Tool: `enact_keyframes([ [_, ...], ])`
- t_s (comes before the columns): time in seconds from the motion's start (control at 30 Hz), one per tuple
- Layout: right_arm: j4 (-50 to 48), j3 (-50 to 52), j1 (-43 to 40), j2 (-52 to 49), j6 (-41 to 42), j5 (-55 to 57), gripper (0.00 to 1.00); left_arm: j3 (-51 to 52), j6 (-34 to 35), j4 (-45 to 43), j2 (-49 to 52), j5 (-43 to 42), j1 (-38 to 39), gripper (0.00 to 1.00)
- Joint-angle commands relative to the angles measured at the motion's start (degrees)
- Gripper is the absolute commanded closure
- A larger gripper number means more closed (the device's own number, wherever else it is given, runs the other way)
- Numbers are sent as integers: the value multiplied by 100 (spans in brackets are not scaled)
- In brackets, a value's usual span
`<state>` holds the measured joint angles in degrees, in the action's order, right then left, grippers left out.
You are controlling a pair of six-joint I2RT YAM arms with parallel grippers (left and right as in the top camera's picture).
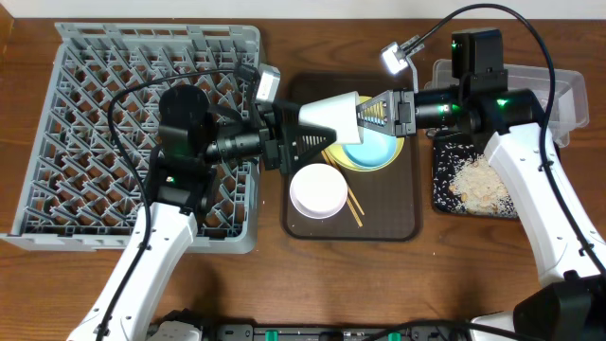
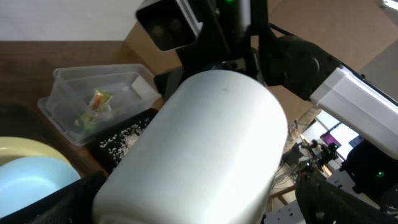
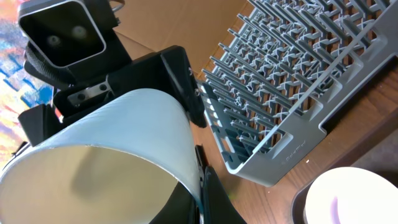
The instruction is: Sort waste into correct bins and load items into the dishwasher
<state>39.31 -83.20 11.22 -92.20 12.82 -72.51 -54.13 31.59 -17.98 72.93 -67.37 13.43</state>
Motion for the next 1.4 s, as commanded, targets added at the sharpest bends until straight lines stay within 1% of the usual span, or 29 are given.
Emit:
enact_keyframes([
  [0.0, -11, -20, 11, 11, 44, -195, 99, -107, 68, -79, 4, -127, 111, 5],
  [0.1, -11, -20, 11, 11, 44, -195, 99, -107, 66, -83, 4, -120, 179, 8],
  [0.3, -7, -20, 11, 11, 44, -195, 99, -107, 63, -107, 4, -118, 181, 21],
  [0.5, 37, -20, 11, 11, 44, -195, 99, -107, 63, -190, 4, -118, 181, 25],
  [0.53, 37, -20, 13, 11, 42, -195, 99, -107, 63, -188, 4, -118, 181, 28],
  [0.63, 37, -20, 26, 11, 42, -192, 99, -107, 50, -186, 4, -98, 181, 35],
  [0.73, 37, -20, 26, 11, 42, -192, 97, -107, 15, -184, 7, -72, 175, 38],
  [0.8, 37, -20, 26, 11, 42, -192, 96, -107, -2, -184, 7, -55, 175, 38],
  [0.9, 37, -20, 26, 11, 42, -192, 92, -107, -155, -140, 7, -50, 175, 42],
  [0.97, 37, -20, 26, 11, 42, -192, 91, -107, -197, -105, 7, -17, 175, 44],
  [1.2, 37, -20, 26, 11, 42, -192, 87, -107, -415, 361, 7, 363, 175, 51],
  [1.37, 37, -20, 17, 11, 42, -188, 79, -107, -540, 448, 7, 398, 61, 55],
])
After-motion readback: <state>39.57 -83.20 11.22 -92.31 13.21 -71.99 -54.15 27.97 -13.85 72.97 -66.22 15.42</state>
